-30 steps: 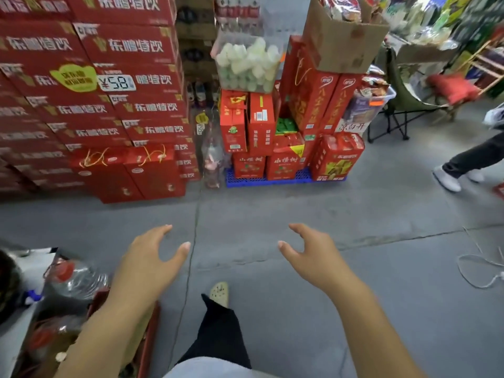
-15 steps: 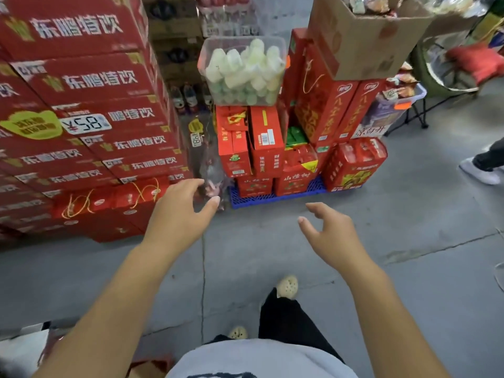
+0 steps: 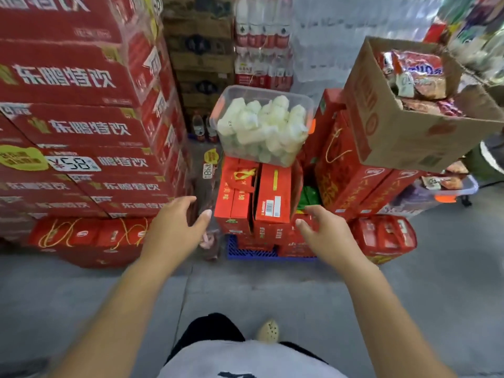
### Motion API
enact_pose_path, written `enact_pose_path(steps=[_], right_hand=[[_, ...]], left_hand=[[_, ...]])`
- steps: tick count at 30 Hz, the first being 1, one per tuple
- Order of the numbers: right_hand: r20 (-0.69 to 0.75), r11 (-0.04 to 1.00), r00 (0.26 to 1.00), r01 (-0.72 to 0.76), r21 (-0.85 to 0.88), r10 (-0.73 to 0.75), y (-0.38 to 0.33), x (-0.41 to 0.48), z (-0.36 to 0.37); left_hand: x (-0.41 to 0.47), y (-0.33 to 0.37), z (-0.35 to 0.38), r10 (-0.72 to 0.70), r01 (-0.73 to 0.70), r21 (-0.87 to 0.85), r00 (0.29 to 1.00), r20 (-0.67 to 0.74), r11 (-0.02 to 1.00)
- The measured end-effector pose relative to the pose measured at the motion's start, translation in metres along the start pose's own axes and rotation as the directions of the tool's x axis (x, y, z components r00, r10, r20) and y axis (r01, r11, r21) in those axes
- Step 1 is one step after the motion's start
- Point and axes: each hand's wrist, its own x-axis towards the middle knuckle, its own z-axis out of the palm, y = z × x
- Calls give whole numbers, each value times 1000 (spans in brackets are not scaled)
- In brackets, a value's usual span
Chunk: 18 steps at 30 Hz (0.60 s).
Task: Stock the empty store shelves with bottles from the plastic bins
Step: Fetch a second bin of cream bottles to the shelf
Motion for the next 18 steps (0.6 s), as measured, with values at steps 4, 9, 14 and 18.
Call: enact_pose_path(steps=[4, 9, 14, 18], right_hand=[[0, 999, 1000, 16, 27, -16, 0, 65, -12], [15, 998, 999, -35, 44, 34, 9, 127, -10], [32, 988, 987, -155, -29, 155, 23, 201, -2], [32, 952, 952, -302, -54, 304, 27, 274, -1]], left_hand=[[46, 23, 11, -38, 38, -34, 999, 7, 999], [113, 23, 26, -37, 37, -2, 998, 44, 999], [214, 18, 37, 7, -15, 159, 999, 49, 987], [314, 17, 43, 25, -40, 240, 998, 63, 970]])
